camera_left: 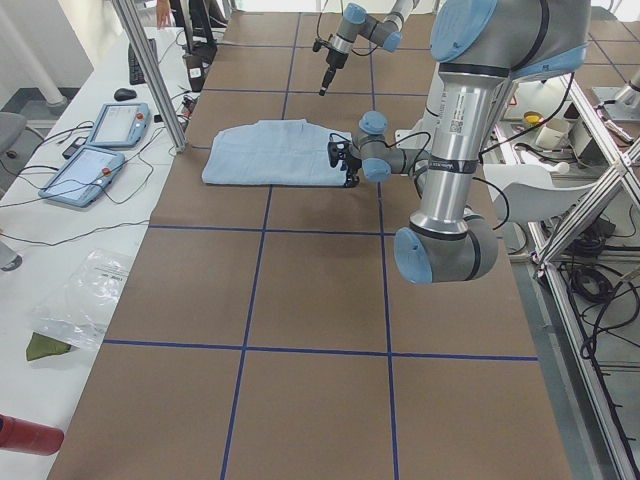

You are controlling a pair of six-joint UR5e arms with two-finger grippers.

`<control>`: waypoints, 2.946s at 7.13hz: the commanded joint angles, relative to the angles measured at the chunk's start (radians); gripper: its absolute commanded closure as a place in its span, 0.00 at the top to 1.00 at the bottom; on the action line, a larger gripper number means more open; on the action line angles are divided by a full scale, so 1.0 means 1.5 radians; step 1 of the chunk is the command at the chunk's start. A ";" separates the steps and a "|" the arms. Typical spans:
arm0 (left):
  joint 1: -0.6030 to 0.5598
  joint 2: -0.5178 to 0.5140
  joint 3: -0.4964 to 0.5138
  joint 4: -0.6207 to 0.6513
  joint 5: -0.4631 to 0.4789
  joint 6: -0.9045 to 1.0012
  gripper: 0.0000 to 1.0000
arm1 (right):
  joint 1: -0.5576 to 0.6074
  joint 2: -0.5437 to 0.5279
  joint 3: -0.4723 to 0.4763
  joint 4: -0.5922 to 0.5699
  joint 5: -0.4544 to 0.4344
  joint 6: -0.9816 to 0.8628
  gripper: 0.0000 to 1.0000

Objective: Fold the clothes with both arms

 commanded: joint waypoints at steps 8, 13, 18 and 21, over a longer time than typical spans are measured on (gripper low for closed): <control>0.007 -0.020 0.019 -0.001 0.000 -0.002 0.09 | -0.029 0.000 0.000 -0.002 -0.034 0.008 1.00; 0.007 -0.020 0.010 0.000 0.001 -0.003 0.00 | -0.153 0.216 -0.045 -0.303 -0.081 0.410 0.91; 0.007 -0.021 0.007 -0.001 0.014 -0.004 0.00 | -0.184 0.271 -0.165 -0.303 -0.111 0.494 0.83; 0.007 -0.021 0.007 -0.001 0.015 -0.004 0.00 | -0.194 0.270 -0.176 -0.304 -0.111 0.525 0.82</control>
